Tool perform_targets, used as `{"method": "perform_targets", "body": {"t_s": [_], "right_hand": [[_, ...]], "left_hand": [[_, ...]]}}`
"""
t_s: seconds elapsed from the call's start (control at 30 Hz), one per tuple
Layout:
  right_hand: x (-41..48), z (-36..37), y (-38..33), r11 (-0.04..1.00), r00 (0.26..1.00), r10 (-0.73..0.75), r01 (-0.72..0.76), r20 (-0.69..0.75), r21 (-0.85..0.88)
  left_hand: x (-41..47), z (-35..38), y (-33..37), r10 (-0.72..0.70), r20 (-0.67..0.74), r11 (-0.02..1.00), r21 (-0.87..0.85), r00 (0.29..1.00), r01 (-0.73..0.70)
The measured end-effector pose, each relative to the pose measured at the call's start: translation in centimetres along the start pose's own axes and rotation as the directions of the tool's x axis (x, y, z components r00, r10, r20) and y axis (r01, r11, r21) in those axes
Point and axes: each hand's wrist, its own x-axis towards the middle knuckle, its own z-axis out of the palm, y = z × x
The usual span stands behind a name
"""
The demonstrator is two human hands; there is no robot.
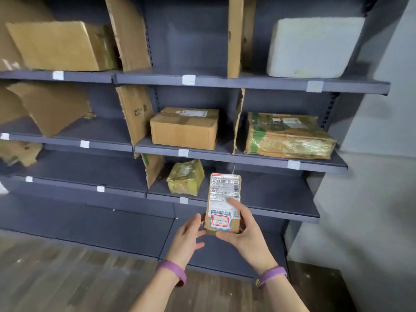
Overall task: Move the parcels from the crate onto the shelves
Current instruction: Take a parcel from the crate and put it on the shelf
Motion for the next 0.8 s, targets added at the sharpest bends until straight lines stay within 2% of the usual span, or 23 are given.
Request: {"method": "perform_targets", "body": {"t_s": [0.13,0.33,0.57,0.8], "right_hand": [[3.3,7.3,-0.6,1.0,0.999,-0.011,0.01,0.034,0.01],[7.4,13.6,-1.6,1.0,1.0,-0.024,0.024,0.005,-0.01],[12.4,13.1,-3.6,0.993,0.995,-0.075,0.068,-0.07,-0.093],[19.8,10.2,-5.5,0.98,0.985,-0.158,0.147,-0.074,-0.133]], "left_hand": [[2.3,-7.4,1.1,-0.001,-0.037,1.0,-0.024,0.999,0.001],[6.4,-14.5,3.0,0.009,0.022,1.0,-0.008,1.0,-0.008],[11.7,-14.9,6.6,0.055,0.121,0.998,0.033,0.991,-0.059],[16.7,-13.8,11.7,0.23,0.151,0.97,0.046,0.961,-0.24]]}}
